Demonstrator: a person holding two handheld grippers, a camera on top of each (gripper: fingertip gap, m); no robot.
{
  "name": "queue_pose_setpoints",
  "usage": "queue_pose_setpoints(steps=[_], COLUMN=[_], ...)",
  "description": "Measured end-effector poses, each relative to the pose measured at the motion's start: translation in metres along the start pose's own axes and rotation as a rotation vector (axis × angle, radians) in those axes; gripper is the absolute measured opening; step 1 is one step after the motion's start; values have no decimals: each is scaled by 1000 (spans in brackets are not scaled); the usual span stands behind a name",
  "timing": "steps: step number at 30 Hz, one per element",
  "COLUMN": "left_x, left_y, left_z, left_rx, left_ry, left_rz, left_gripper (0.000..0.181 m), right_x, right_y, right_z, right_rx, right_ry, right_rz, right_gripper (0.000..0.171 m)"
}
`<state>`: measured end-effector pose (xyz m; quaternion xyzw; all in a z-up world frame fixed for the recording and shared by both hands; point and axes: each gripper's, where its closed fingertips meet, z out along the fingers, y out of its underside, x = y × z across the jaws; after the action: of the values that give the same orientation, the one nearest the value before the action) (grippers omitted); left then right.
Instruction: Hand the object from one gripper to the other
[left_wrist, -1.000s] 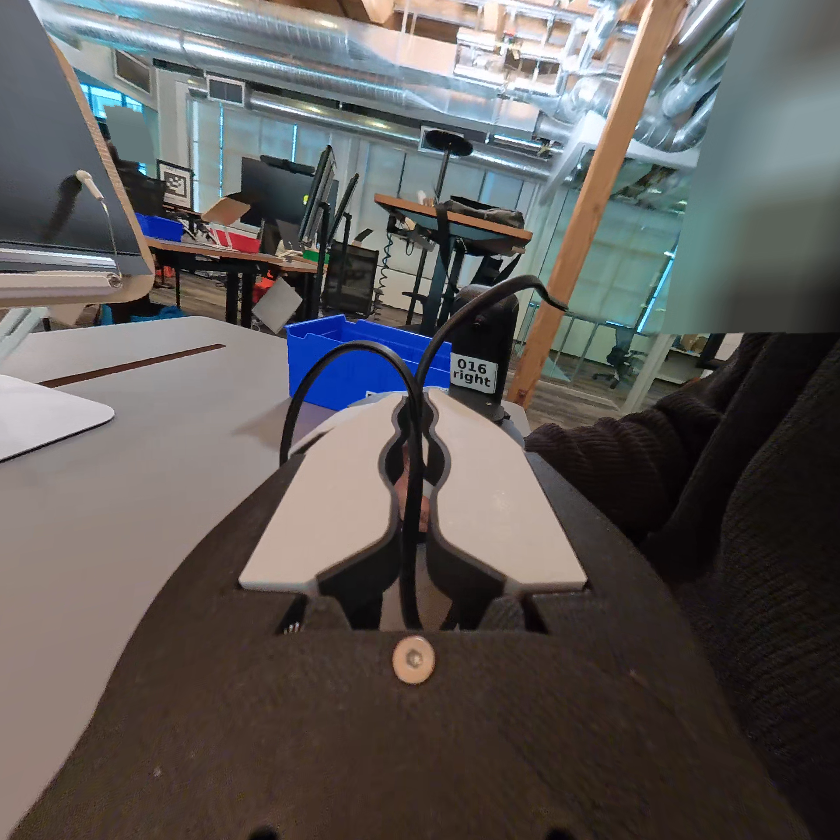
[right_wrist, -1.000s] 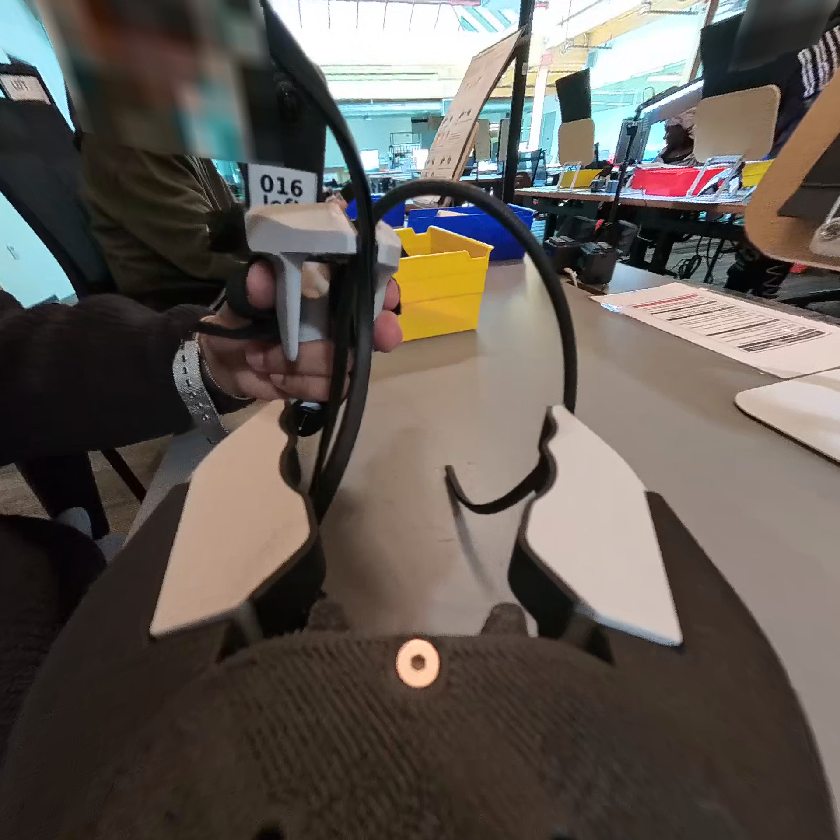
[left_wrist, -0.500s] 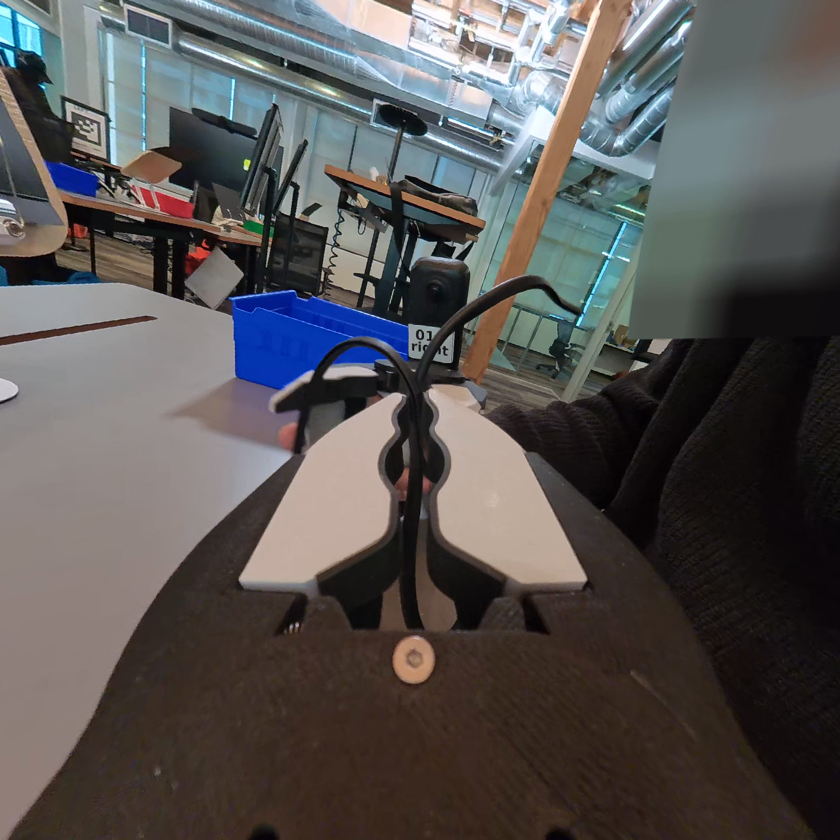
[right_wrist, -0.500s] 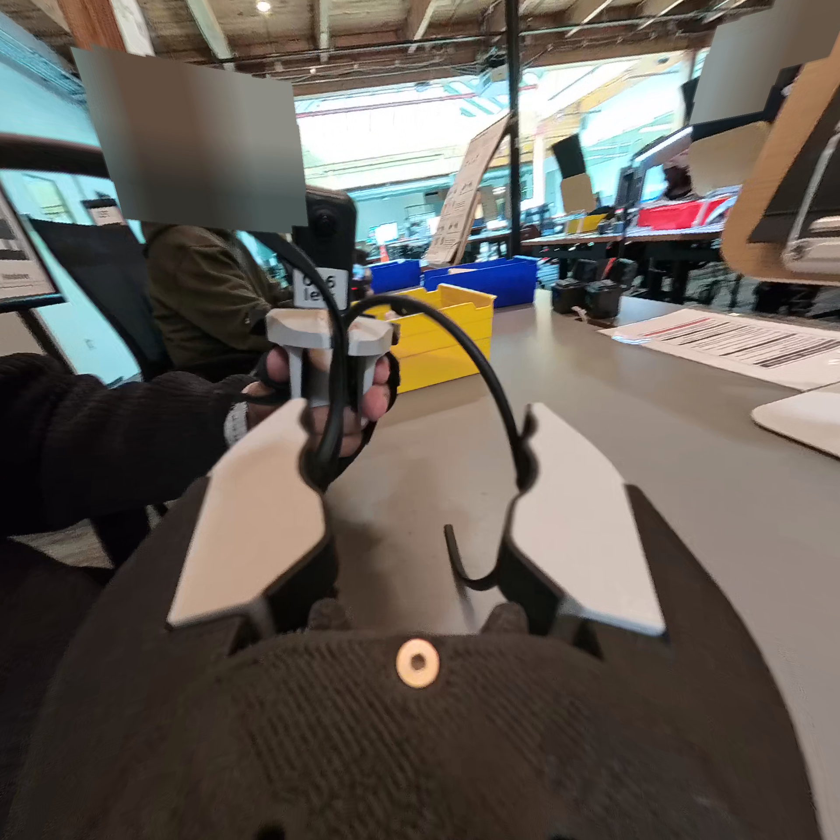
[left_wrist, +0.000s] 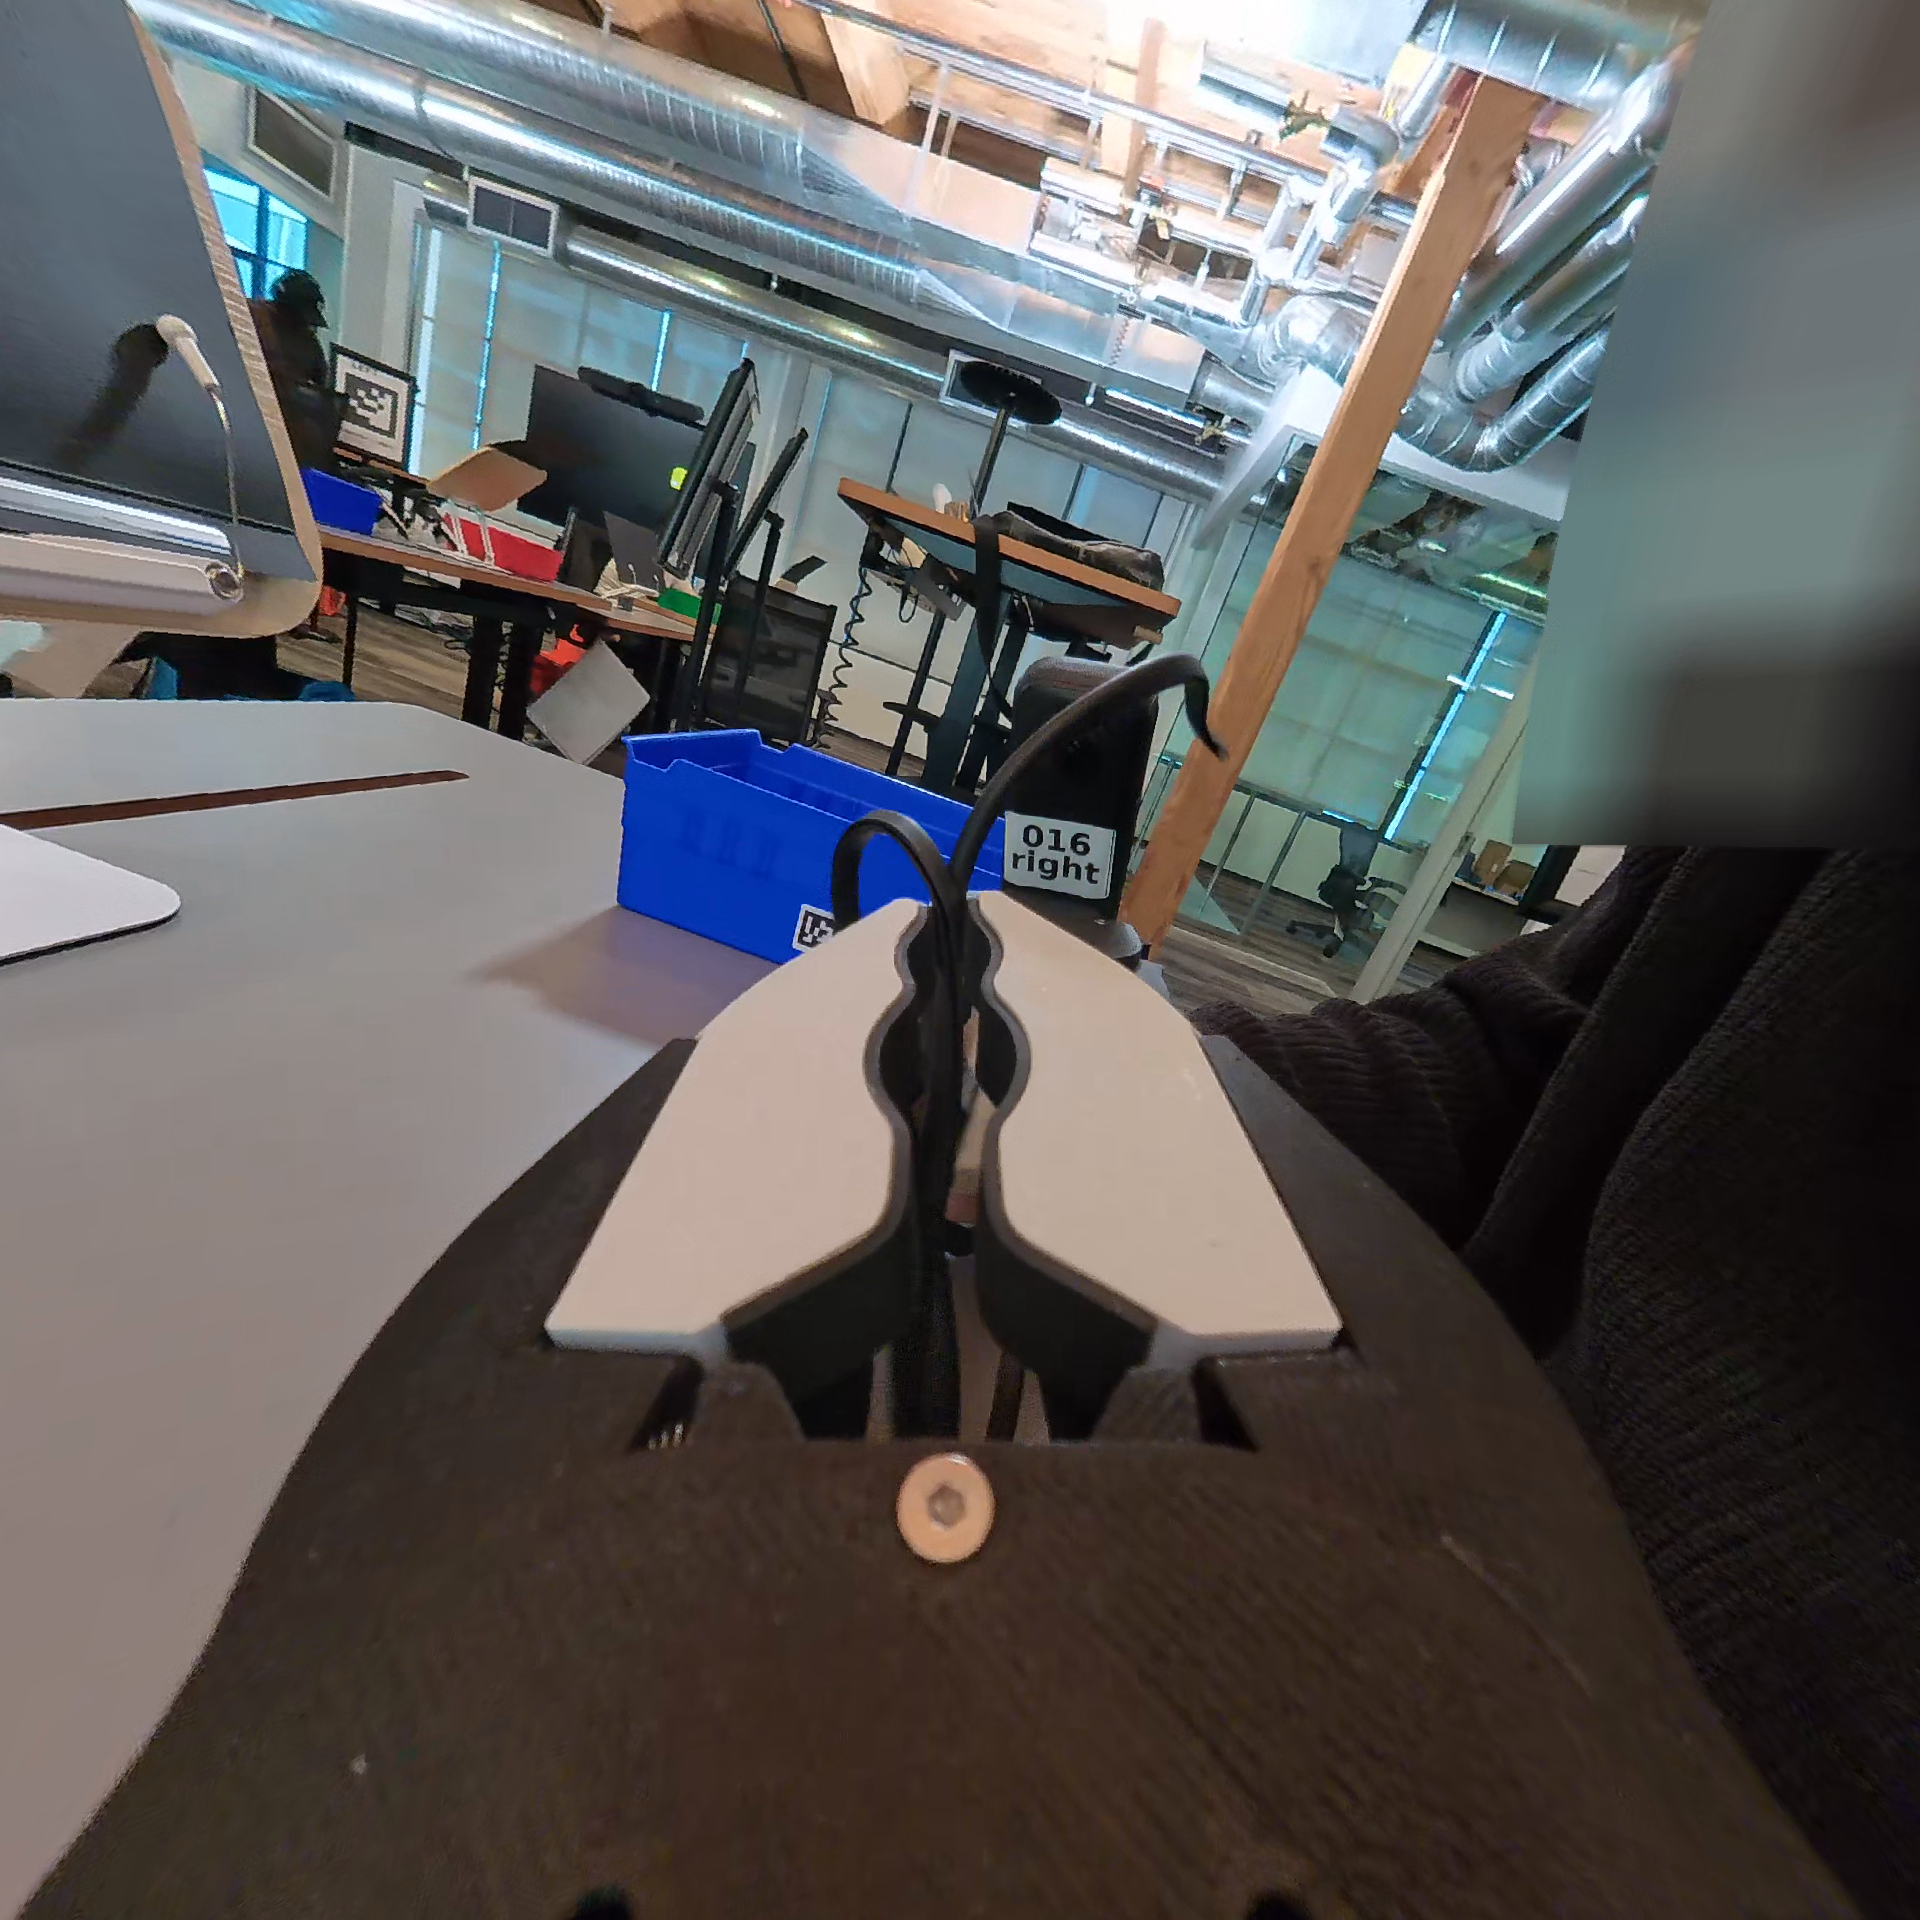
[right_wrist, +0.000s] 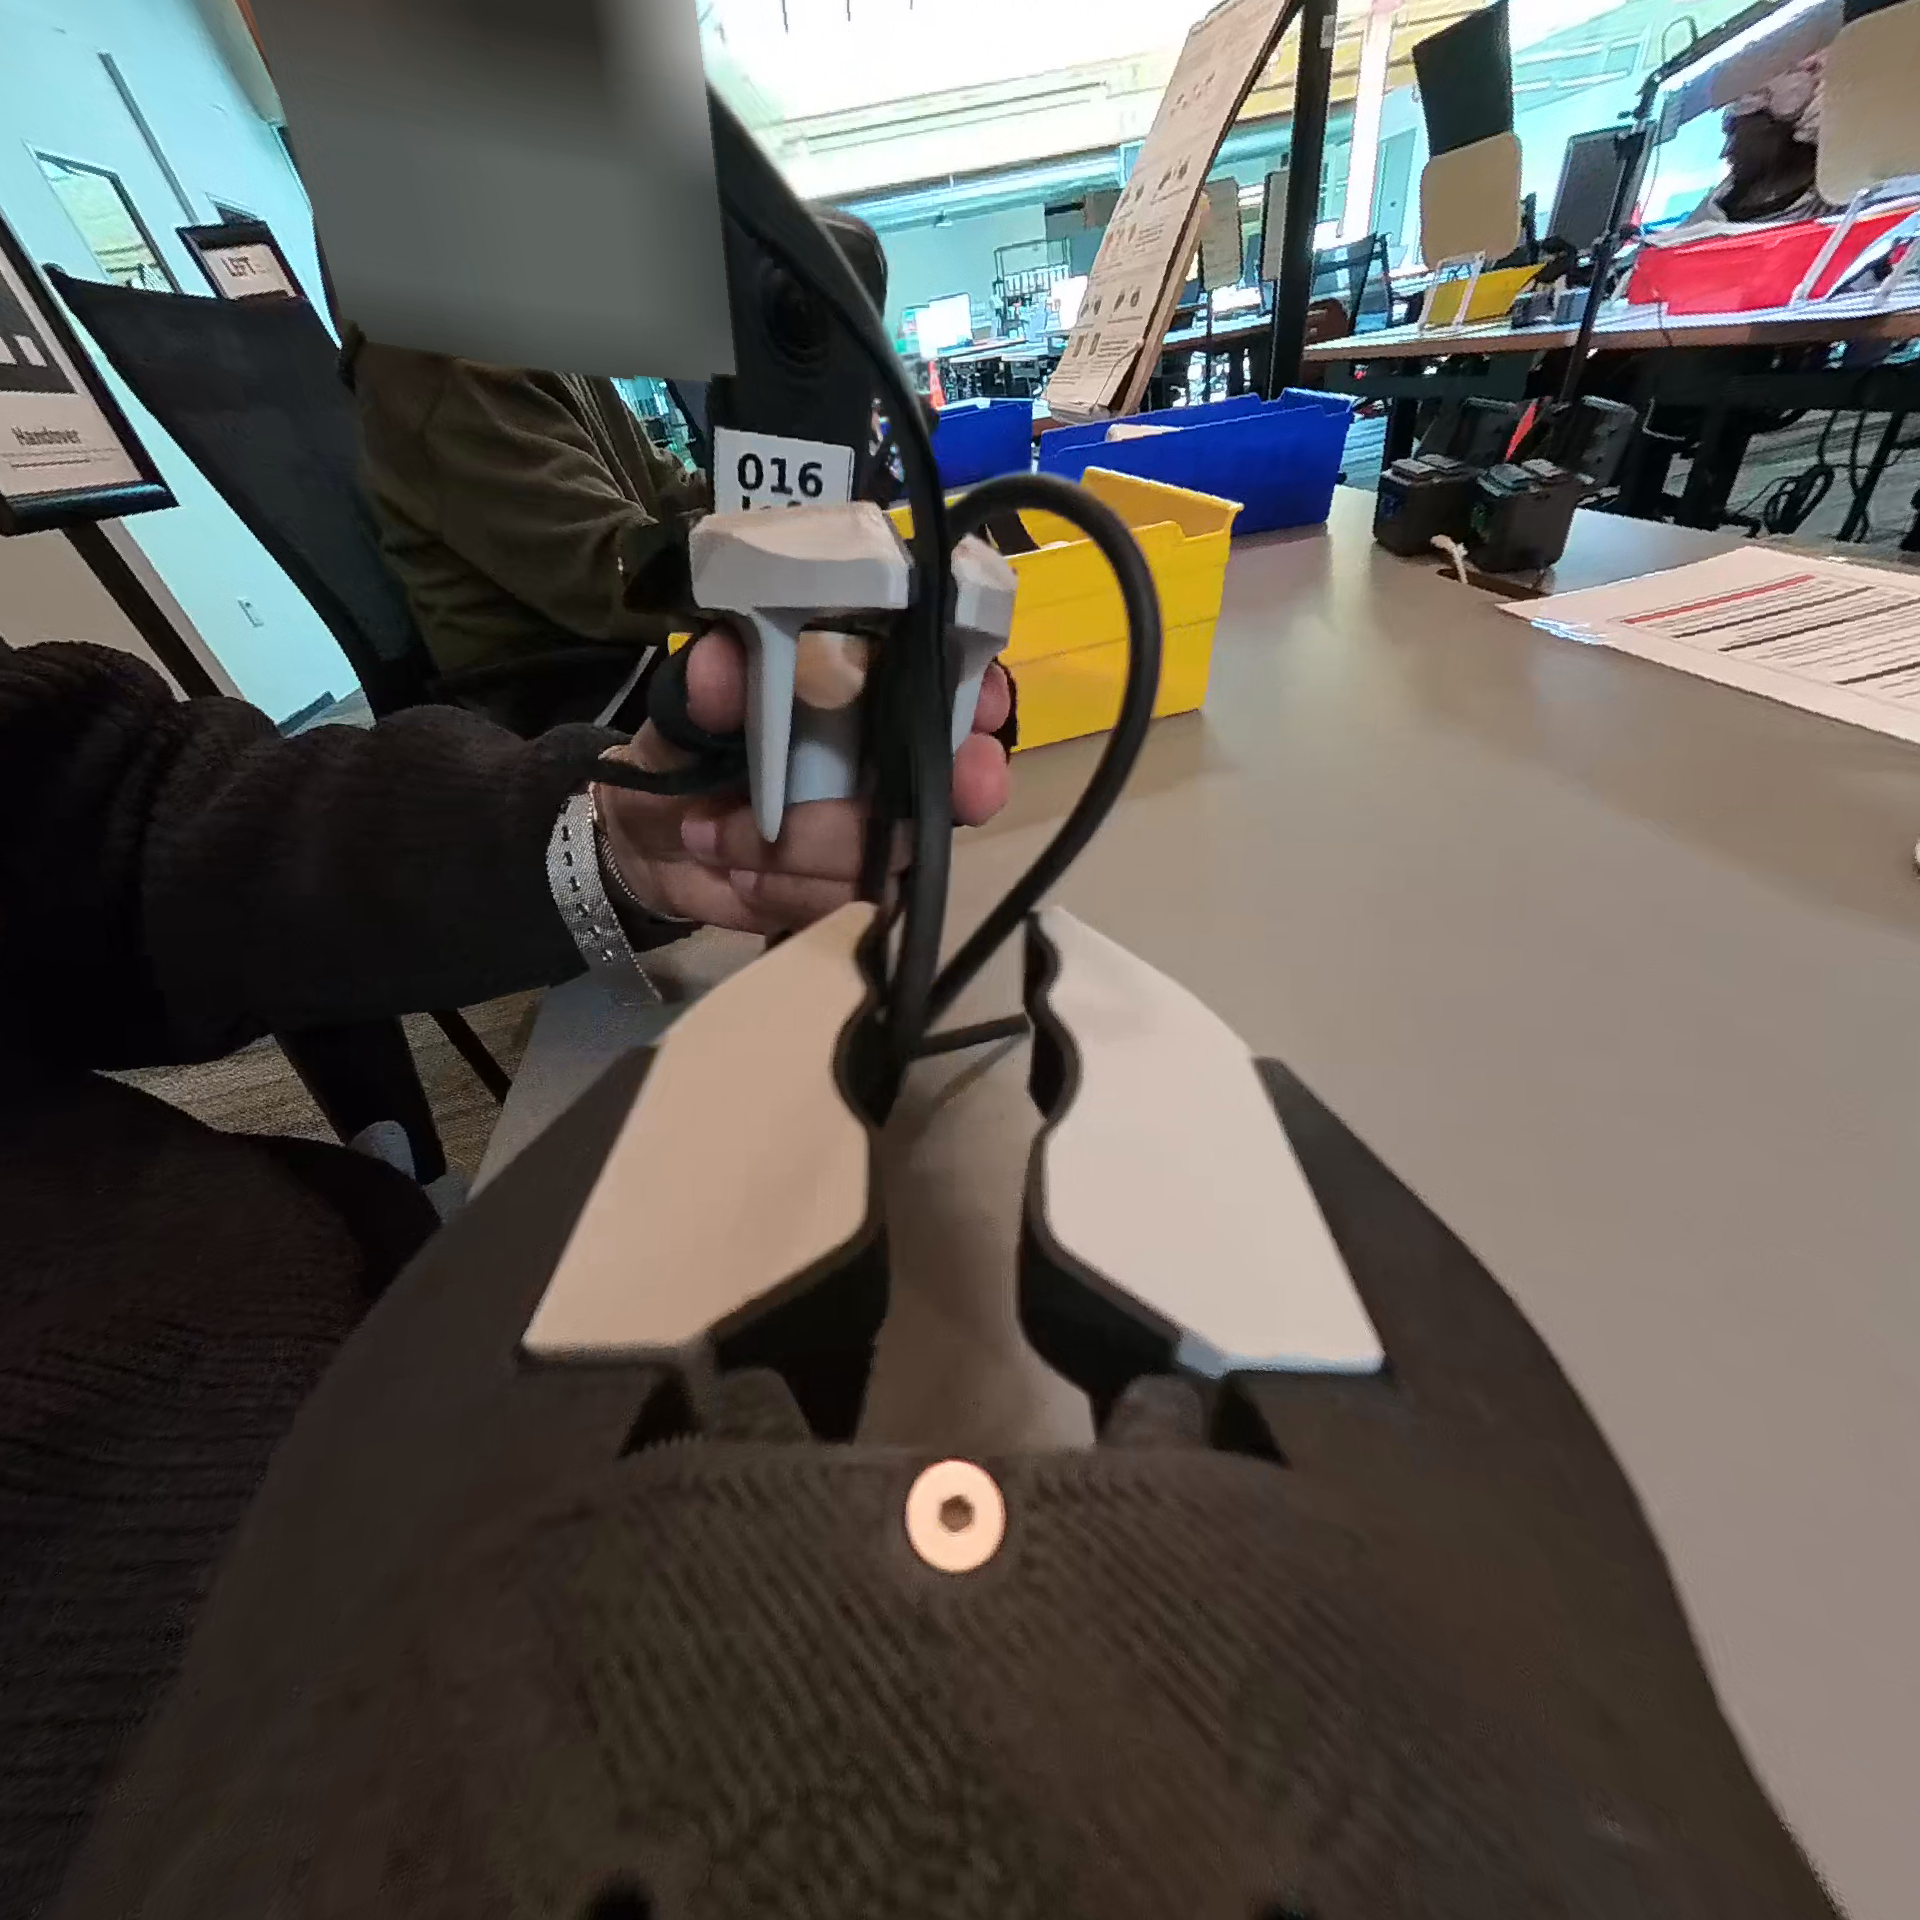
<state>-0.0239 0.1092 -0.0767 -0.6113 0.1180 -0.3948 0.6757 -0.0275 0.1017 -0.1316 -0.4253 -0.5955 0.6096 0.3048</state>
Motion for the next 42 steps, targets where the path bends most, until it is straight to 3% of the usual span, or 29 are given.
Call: queue_pose_setpoints(steps=[1,9,15,23,28,32,34,39,42], left_x=[0,-6,-19,-37,-46,-50,-52,-66,-65], left_y=[0,-1,-3,-11,15,58,73,100,106], left_z=[0,-1,-4,-19,-11,6,12,10,9], left_rx=[1,26,42,51,-151,-414,-508,-692,-715], left_ry=[0,-30,-95,-191,-341,-430,-478,-585,-570], left_rz=[-1,-6,-35,-1,227,406,509,630,661], left_gripper=[6,8,49,68,85,130,141,137,104], right_x=[2,5,13,33,48,45,41,29,28], right_y=[0,-2,-11,-33,-36,-34,-32,-37,-38], right_z=[-1,-3,-9,-31,-40,-36,-33,-30,-31], right_rx=[-4,0,57,211,243,221,207,234,249], right_ry=[8,14,20,44,118,123,114,49,29], right_rz=[2,51,127,249,263,236,222,244,274], right_gripper=[15,11,11,10,11,11,10,7,7])
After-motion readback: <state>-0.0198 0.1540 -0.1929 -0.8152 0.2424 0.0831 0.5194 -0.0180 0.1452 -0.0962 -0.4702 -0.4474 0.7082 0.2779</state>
